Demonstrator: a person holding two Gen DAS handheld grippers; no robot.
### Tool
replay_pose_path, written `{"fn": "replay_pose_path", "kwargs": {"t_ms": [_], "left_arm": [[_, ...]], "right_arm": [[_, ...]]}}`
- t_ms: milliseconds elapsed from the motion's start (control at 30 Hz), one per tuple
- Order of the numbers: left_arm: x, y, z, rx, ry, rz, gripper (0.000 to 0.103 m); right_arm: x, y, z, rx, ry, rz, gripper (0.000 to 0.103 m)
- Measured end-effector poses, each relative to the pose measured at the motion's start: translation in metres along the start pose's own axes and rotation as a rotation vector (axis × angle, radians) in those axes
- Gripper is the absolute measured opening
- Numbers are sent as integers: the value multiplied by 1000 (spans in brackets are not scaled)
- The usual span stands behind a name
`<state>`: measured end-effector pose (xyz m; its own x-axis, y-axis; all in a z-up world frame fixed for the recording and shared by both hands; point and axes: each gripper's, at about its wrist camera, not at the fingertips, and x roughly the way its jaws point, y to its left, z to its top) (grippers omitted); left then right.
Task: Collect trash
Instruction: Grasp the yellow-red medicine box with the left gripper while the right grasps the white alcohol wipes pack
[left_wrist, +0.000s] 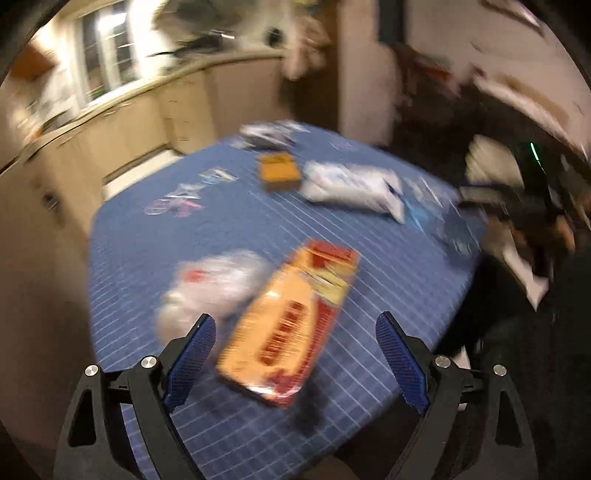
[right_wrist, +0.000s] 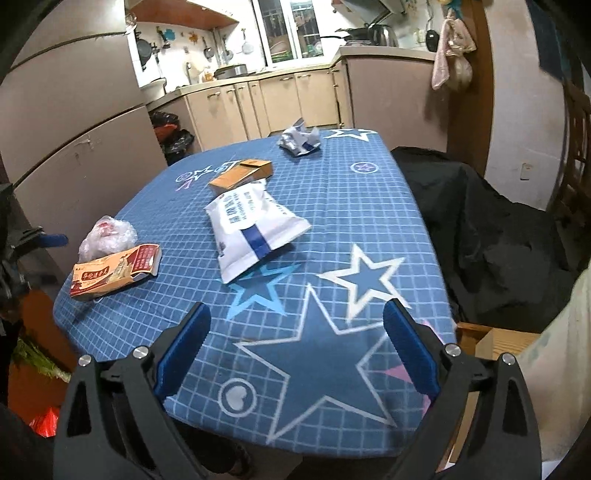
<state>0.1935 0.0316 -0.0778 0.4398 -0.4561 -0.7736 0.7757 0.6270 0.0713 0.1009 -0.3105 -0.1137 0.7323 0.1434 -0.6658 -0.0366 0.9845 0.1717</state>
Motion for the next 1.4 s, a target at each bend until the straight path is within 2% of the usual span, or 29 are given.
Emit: {"fn": "replay_pose_path", "kwargs": {"t_ms": [100,200,300,367,433,500,600,733,833,900,933,967,1000,1033,1067,1233,1400], "left_arm": [[33,-4,-3,51,72,0,88],[61,12,-3,29,141,-19,88],[82,13,1,43,174,-36,89],[84,11,3,47,169,-64,89],[88,7,6,47,159,-88,90],[91,2,10,47,145,-90,90],[92,0,10,41,140,-88,90],[92,-4,9,31,124,-85,92],[94,-7,7,31,111,-85,96],[92,-7,6,18,101,-93,96],[91,-8,6,7,92,-99,95],[90,-9,6,-1,84,-101,89],[88,-10,6,-10,69,-98,84],[85,-12,6,-22,56,-97,72],[83,-13,6,-33,48,-98,70],[77,-25,1,-107,11,-100,68],[72,-35,-1,-189,-5,-97,68]], "right_arm": [[9,11,10,-75,1,-11,94],[17,22,25,-174,-1,-20,97],[27,34,41,-281,4,-19,97],[34,39,50,-338,7,-11,97],[45,47,62,-393,22,41,97],[59,53,73,-435,68,116,97],[90,60,85,-478,141,127,97],[125,57,92,-464,246,145,97],[146,51,85,-431,311,117,97],[140,47,83,-395,268,128,93],[135,45,81,-386,249,138,82],[131,45,80,-383,237,146,71],[127,45,77,-376,224,135,69],[123,44,75,-366,212,131,59],[119,44,73,-350,201,132,56],[97,44,59,-282,171,129,50],[78,46,43,-207,137,124,50]]}}
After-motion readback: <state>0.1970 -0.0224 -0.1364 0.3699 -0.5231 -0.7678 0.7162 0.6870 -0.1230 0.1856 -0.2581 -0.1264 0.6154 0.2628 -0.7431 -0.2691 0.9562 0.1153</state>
